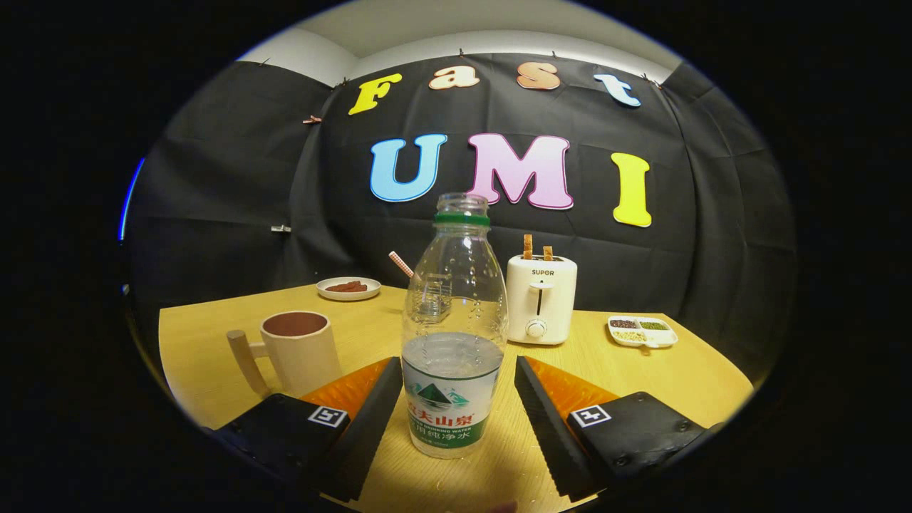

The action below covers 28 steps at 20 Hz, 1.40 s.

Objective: Take the bottle from table, then pour the juice into the cup, finally place the bottle on the coaster

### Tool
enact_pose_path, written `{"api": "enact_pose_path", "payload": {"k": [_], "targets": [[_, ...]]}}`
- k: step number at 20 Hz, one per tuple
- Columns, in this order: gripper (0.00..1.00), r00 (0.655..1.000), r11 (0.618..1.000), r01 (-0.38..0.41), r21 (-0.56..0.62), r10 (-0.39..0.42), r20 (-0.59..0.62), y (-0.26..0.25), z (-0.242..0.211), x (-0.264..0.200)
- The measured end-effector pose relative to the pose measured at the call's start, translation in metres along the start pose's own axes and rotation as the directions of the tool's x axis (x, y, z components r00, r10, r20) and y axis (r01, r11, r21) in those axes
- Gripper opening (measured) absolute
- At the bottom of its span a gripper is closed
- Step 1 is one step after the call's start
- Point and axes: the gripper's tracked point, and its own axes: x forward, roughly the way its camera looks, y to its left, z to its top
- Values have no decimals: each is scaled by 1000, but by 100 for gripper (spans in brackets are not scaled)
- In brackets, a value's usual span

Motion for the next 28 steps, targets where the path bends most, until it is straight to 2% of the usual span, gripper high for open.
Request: {"api": "enact_pose_path", "payload": {"k": [5, 7, 8, 11, 14, 19, 22, 28], "targets": [[95, 1000, 999, -4, 41, 4, 4, -2, -4, 18], [83, 1000, 999, 29, 41, -29, 0, -9, -4, 19], [76, 999, 999, 51, 16, -51, -10, -10, -5, 22], [70, 997, 994, 70, -83, -72, -24, -11, 10, 21], [70, 990, 974, 133, -185, -138, -14, -21, 30, 17], [70, 976, 908, 175, -382, -211, -54, -29, 49, 7], [70, 977, 865, 156, -476, -208, -57, -19, 62, 1], [69, 977, 776, 88, -625, -191, -100, 3, 59, -1]]}}
